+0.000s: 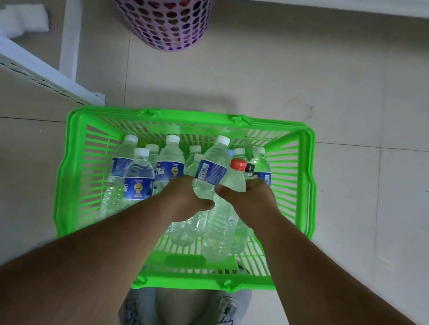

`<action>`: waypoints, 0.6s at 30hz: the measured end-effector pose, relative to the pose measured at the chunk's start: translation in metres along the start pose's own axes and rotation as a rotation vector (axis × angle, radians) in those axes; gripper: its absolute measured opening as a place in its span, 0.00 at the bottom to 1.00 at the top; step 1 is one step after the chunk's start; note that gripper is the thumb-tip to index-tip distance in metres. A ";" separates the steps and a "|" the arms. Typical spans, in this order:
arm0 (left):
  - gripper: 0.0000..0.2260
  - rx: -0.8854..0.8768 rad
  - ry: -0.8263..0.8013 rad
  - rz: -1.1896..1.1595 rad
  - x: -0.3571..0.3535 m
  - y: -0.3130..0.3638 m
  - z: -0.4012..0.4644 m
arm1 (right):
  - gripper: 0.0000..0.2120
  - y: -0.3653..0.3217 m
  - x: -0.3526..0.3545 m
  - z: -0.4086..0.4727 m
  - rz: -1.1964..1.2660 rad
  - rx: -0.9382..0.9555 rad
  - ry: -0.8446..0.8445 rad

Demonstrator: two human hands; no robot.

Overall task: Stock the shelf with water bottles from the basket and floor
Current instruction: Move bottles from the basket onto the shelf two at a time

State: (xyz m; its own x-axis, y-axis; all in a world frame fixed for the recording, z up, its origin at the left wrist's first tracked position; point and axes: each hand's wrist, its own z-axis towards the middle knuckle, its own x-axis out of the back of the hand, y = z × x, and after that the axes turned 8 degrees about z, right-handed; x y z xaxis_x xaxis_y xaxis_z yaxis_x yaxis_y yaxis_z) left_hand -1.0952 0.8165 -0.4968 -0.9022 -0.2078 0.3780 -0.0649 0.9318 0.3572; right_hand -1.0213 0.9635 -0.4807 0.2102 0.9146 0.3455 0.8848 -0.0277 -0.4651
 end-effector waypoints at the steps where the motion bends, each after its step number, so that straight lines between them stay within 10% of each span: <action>1: 0.19 -0.010 0.013 0.009 -0.001 -0.001 0.003 | 0.16 0.000 0.000 0.001 -0.011 0.006 0.001; 18: 0.22 0.045 0.071 -0.278 0.034 0.005 -0.062 | 0.10 -0.011 0.031 -0.071 0.131 0.217 0.178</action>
State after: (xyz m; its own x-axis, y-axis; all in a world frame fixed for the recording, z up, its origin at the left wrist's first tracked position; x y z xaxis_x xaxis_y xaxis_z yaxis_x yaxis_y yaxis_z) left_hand -1.1001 0.7954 -0.4289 -0.8152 -0.4757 0.3305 -0.3256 0.8482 0.4178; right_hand -0.9954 0.9632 -0.4069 0.4032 0.8234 0.3994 0.7398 -0.0364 -0.6718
